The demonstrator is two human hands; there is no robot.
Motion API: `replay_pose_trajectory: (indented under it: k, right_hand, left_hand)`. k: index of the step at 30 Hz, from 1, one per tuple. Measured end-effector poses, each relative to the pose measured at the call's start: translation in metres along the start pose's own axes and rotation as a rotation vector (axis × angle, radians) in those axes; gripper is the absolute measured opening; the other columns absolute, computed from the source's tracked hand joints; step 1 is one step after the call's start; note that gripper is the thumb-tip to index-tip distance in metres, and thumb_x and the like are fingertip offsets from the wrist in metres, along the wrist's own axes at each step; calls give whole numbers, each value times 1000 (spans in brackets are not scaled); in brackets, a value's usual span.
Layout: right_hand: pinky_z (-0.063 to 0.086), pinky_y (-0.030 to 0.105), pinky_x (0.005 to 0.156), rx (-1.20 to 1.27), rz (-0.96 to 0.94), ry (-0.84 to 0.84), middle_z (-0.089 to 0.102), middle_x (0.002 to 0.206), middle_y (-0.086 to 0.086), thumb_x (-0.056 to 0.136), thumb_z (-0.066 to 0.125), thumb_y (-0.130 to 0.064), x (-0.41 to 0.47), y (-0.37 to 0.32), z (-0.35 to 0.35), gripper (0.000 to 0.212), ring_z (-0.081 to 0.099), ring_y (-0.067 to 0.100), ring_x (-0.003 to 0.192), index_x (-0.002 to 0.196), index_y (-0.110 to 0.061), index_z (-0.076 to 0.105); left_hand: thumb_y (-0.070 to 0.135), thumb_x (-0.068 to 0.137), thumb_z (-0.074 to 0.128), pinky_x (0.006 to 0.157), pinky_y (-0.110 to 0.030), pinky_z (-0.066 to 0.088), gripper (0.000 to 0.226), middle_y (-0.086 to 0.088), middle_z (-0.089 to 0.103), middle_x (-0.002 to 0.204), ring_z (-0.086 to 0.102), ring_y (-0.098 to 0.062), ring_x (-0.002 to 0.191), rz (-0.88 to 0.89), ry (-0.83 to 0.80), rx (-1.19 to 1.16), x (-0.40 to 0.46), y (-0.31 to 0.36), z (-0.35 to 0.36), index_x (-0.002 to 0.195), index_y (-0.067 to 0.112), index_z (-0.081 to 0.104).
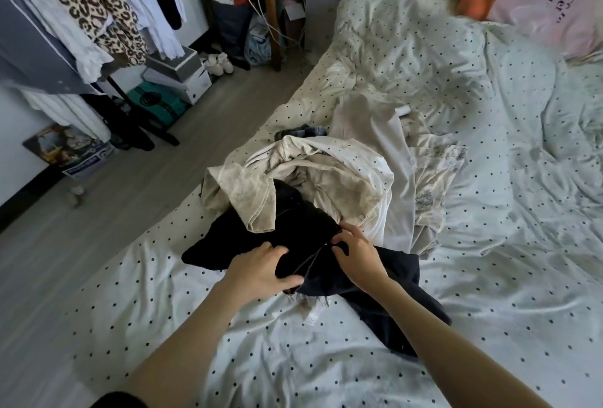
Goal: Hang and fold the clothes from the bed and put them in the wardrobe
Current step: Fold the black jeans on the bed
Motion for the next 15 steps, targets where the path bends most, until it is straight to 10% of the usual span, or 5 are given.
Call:
replay_pose_trajectory:
  k: [3,9,15]
  right_hand:
    - [38,22,80,86,49,49,53,127,2,91,54,-10,6,3,-5,19,56,21,108,109,-7,58]
    - [44,29,87,172,125,76,63,117,4,92,51,-8,-2,14,-11,25,59,21,109,116,-11,56]
    - [42,26,90,230,165,47,62,124,3,94,55,-24,-15,16,-28,39,59,19,113,131,-14,49]
  left_hand:
    - [63,86,44,84,-31,43,65,2,49,125,52,-18,111,87,342,111,10,22,-25,137,23,39]
    - [29,90,58,69,-29,42,44,-8,49,124,54,-25,108,-62,246,209,39,50,-13,127,12,41]
    - [18,90,55,68,-25,38,26,-5,65,95,60,-22,88,-54,430,-330,23,31,-83,115,10,58]
Point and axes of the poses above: each hand's wrist, its own x-axis towards the middle knuckle, its own z-axis out of the palm, y = z × x, the point moved 6 cm from there along x, towards the middle knuckle
